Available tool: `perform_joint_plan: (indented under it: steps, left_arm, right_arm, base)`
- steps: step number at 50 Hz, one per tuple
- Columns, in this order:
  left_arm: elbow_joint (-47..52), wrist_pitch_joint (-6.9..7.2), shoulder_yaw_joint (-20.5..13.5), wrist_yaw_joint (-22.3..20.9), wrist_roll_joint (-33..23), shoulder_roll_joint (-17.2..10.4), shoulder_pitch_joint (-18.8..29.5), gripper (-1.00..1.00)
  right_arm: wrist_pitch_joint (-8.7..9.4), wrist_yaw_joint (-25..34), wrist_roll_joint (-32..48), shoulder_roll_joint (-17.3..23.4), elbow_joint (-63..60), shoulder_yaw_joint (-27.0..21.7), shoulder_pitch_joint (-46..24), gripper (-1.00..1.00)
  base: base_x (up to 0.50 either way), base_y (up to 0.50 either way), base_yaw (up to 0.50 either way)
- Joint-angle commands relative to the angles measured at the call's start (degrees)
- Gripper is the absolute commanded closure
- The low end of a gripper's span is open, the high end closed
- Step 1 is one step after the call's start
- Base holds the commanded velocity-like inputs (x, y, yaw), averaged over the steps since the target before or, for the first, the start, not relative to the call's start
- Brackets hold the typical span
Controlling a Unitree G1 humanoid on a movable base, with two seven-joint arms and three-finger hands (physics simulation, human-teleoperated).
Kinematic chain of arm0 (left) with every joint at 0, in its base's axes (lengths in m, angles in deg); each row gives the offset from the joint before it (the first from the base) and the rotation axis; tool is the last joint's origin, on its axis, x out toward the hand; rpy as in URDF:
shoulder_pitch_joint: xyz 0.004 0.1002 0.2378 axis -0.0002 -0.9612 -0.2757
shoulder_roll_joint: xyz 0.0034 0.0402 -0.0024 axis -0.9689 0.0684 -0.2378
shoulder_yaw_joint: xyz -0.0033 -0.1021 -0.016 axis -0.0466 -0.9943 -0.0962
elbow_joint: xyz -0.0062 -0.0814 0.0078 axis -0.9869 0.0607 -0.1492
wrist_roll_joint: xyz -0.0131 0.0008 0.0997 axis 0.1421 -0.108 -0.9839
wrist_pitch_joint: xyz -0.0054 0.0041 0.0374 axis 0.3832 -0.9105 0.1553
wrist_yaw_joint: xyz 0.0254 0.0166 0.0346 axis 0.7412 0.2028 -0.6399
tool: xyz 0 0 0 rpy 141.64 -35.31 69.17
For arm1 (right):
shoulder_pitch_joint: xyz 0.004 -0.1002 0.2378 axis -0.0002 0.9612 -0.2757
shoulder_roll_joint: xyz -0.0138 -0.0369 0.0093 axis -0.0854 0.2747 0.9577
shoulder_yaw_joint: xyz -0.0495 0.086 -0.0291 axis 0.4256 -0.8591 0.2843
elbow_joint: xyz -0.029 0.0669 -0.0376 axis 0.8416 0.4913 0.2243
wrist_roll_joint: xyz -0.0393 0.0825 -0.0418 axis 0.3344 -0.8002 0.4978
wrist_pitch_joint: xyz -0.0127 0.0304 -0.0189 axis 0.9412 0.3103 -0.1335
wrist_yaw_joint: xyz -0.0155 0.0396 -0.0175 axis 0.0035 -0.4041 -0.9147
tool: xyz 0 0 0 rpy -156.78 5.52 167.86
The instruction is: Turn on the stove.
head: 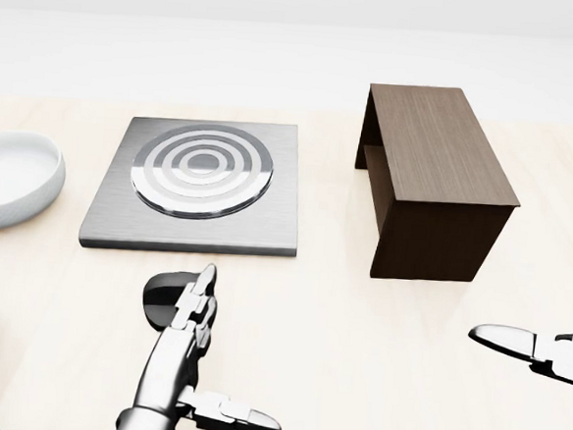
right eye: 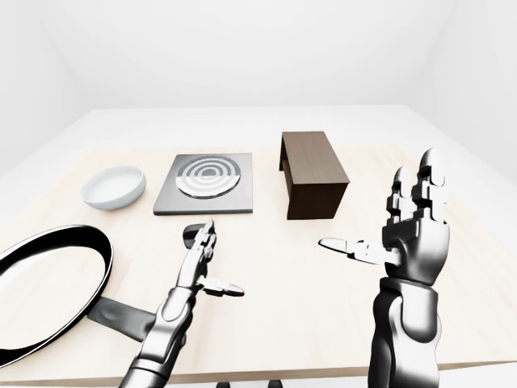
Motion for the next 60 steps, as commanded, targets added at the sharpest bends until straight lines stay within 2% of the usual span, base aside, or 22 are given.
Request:
perform_joint_plan:
  steps: [1, 4, 7, 9, 12, 14, 16, 18, 20, 22, 30, 37, 41, 43, 45, 50, 60]
  left_arm:
    - [1.96, 0.44, 1.73, -0.07, -0.78, 0.85, 0.35, -1.0]
    - [2.4, 1.39, 1.83, 0.21, -1.0, 1.16, 1.24, -1.0]
    - [0.73, 1.35, 1.42, 0.55, -1.01, 1.43, 3.1, -1.0]
    - [-1.48, 0.67, 0.85, 0.75, -0.86, 1.54, 4.63, -1.0]
    - [-1.36, 1.52, 0.53, 0.78, -0.76, 1.66, 5.37, -1.0]
    - [1.8, 3.11, 0.93, 0.41, -0.68, 1.61, 4.22, -1.0]
    - [3.36, 3.69, 1.24, 0.23, -0.6, 1.54, 3.48, -1.0]
    - [6.68, 5.03, 1.85, -0.15, -0.47, 1.38, 2.02, -1.0]
    - [13.48, 7.92, 2.87, -0.6, -0.2, 1.04, -0.45, -1.0]
    - [19.39, 9.97, 3.7, -0.83, 0.19, 0.56, -2.27, -1.0]
    - [37.56, 9.97, 5.61, -1.26, 2.46, -2.67, -9.28, -1.0]
    - [48.32, 9.97, 3.89, -1.07, 5.62, -4.58, -12.28, -1.0]
    - [49.99, 9.97, 1.15, -1.34, 7.21, -5.02, -12.46, -1.0]
    - [49.95, 9.97, 0.29, -0.87, 6.27, -4.99, -12.07, -1.0]
    - [49.4, 9.97, -2.49, -1.42, 7.79, -4.9, -10.95, -1.0]
    - [48.7, 9.97, -5.7, -2.2, 9.53, -4.59, -10.1, -1.0]
    - [50.65, 9.97, -8.53, -2.21, 12.05, -4.39, -9.28, -1.0]
  right_arm:
    - [0.0, 0.12, -0.01, -0.04, 0.17, 0.03, 0.08, -1.0]
    - [0.0, 0.15, -0.09, 0.01, 0.23, -0.06, 0.05, -1.0]
    - [0.0, 0.1, -0.12, 0.01, -0.01, -0.04, 0.08, -1.0]
    - [0.0, 0.11, -0.23, 0.06, -0.02, -0.17, 0.01, -1.0]
    - [0.0, 0.09, -0.13, 0.02, 0.06, -0.08, 0.02, -1.0]
    - [0.0, 0.05, -0.15, 0.03, -0.16, -0.05, 0.01, -1.0]
    - [0.0, 0.08, -0.14, 0.02, -0.04, -0.08, -0.01, -1.0]
    - [0.0, 0.04, -0.08, -0.01, -0.19, 0.02, 0.02, -1.0]
    - [0.0, 0.07, -0.06, 0.01, -0.03, 0.04, -0.06, -1.0]
    - [0.0, 0.04, -0.1, 0.02, -0.17, 0.07, -0.05, -1.0]
    - [0.0, -0.04, -0.05, -0.07, -0.55, 0.19, -0.01, -1.0]
    - [0.0, 0.04, -0.01, -0.11, -0.6, 0.22, 0.1, -1.0]
    - [0.0, 0.06, 0.13, -0.19, -0.44, 0.4, 0.15, -1.0]
    - [0.0, 0.09, 0.22, -0.27, -0.59, 0.48, 0.26, -1.0]
    - [0.0, 0.13, 0.11, -0.23, -0.46, 0.25, 0.22, -1.0]
    - [0.0, 0.18, 0.19, -0.34, -0.8, 0.34, 0.4, -1.0]
    - [0.0, 0.2, 0.25, -0.35, -0.74, 0.35, 0.32, -1.0]
  base:
    - [0.0, 0.0, 0.0]
    - [0.0, 0.0, 0.0]
    - [0.0, 0.0, 0.0]
    - [0.0, 0.0, 0.0]
    - [0.0, 0.0, 0.0]
    - [0.0, 0.0, 0.0]
    - [0.0, 0.0, 0.0]
    - [0.0, 0.0, 0.0]
    - [0.0, 0.0, 0.0]
    - [0.0, 0.0, 0.0]
    - [0.0, 0.0, 0.0]
    - [0.0, 0.0, 0.0]
    - [0.0, 0.0, 0.0]
    - [0.0, 0.0, 0.0]
    - [0.0, 0.0, 0.0]
    - [0.0, 0.0, 0.0]
    - [0.0, 0.0, 0.0]
